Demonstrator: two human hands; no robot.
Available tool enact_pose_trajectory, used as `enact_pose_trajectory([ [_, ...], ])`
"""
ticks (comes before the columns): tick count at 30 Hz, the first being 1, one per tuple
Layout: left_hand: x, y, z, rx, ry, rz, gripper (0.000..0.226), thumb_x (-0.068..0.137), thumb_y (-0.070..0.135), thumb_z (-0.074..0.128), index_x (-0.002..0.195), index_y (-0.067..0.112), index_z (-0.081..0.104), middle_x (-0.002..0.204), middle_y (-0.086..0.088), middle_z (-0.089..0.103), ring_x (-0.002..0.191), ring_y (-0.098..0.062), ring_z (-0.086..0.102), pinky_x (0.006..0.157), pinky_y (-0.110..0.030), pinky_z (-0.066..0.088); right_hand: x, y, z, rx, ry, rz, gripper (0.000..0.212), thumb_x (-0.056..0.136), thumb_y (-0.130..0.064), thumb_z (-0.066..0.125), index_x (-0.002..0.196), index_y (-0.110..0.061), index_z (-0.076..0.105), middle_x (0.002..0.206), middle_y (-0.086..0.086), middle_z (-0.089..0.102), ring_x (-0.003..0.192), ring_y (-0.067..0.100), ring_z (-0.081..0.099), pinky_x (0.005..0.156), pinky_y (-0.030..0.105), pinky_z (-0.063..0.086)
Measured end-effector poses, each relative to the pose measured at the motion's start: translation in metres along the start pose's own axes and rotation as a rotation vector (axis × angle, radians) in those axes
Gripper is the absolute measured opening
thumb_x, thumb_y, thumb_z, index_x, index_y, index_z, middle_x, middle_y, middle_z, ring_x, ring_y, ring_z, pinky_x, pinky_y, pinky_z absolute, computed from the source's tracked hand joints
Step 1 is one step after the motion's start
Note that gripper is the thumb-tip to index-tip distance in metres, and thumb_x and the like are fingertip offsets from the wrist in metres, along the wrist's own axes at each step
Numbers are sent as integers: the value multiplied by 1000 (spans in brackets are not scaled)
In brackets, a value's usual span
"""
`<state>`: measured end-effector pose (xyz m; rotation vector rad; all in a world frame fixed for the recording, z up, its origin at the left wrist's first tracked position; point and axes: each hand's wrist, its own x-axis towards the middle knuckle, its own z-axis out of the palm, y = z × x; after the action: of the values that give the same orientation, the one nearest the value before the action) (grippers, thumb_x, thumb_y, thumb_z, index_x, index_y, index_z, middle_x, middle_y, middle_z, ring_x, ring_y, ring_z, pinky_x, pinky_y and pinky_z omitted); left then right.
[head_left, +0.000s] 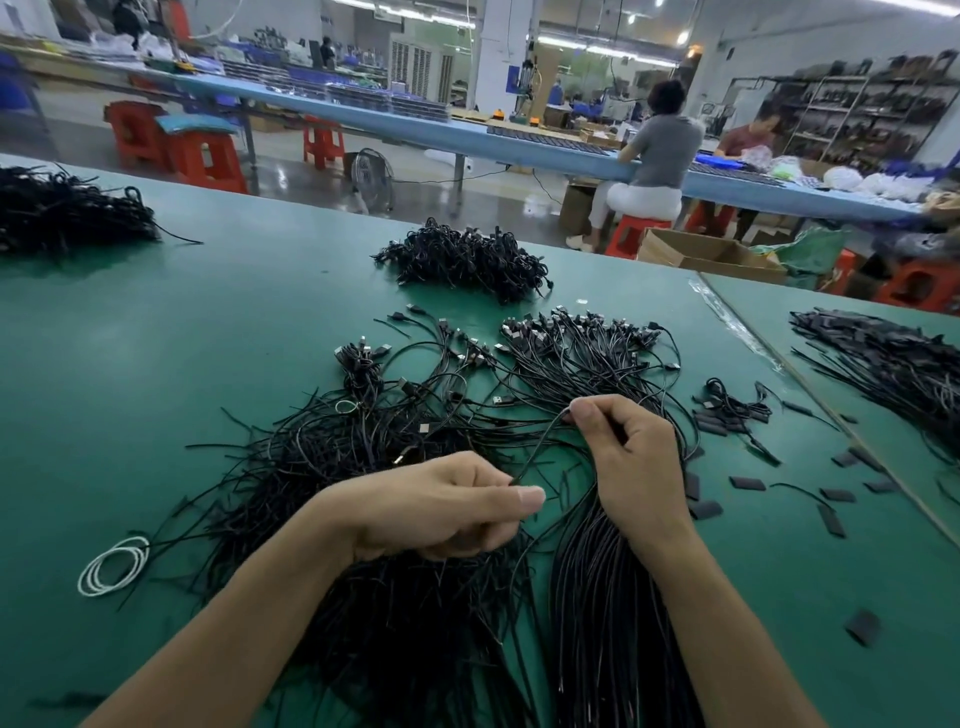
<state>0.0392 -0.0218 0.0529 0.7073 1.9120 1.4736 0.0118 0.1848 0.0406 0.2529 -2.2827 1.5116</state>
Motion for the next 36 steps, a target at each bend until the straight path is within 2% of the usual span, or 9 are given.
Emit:
enact_pose_trajectory([
  [6,-3,14,-5,-170,106,104,45,96,48,50,59,24,53,49,6,29,42,-12,19,39,-20,19,-2,-4,3,149,29,131,26,93,-43,60,81,-25,74,80,25,64,66,25,52,62,59,52],
  [11,3,19,-4,-432,182,302,43,99,46,51,66,21,64,46,11,33,38,-6,25,38,-16,26,-9,-10,16,105,-68,69,33,90,-51,51,82,-25,70,54,-7,53,48,7,38,43,28,33],
  [14,12,22,-2,-663,239,438,39,101,43,48,81,19,70,49,13,36,38,-1,28,34,-14,28,-21,-14,26,125,-295,50,29,91,-49,52,74,-32,66,55,-4,44,48,10,32,45,33,26],
  [18,26,8,1,-783,649,393,43,100,37,44,85,13,75,56,6,42,42,-3,34,34,-15,32,-31,-15,29,-27,-450,4,25,100,-29,58,80,-23,71,57,-12,50,53,4,39,51,23,31],
  [21,32,-10,5,-610,853,388,43,106,32,37,101,3,69,71,-3,62,64,-15,62,55,-21,53,-35,-18,26,-108,-524,-32,25,99,-26,58,79,-16,68,55,-13,49,49,5,38,47,21,30],
  [25,34,-19,9,-376,829,428,43,101,34,39,106,5,70,98,-12,74,99,-26,71,84,-27,57,-35,-27,23,-223,-596,-96,28,99,-29,53,73,-19,57,60,-10,53,52,8,45,52,24,34],
  [29,29,-22,14,30,660,282,46,101,40,40,72,23,71,67,2,70,61,-10,64,60,-22,52,-23,-31,12,-293,-506,-178,16,92,-30,64,77,-26,67,66,-17,57,60,3,53,59,22,39],
  [32,22,-25,13,-48,571,65,56,91,57,40,60,18,67,47,-1,56,33,-11,44,37,-19,35,-11,-30,-2,-248,-347,-171,7,85,-35,76,82,-30,74,75,-18,64,70,1,59,63,14,44],
  [36,10,-28,11,-255,329,-60,72,94,71,34,60,14,62,42,3,43,30,-7,32,34,-15,28,-3,-26,-2,-45,-231,-80,7,83,-39,74,77,-34,72,71,-12,67,61,1,54,57,19,46],
])
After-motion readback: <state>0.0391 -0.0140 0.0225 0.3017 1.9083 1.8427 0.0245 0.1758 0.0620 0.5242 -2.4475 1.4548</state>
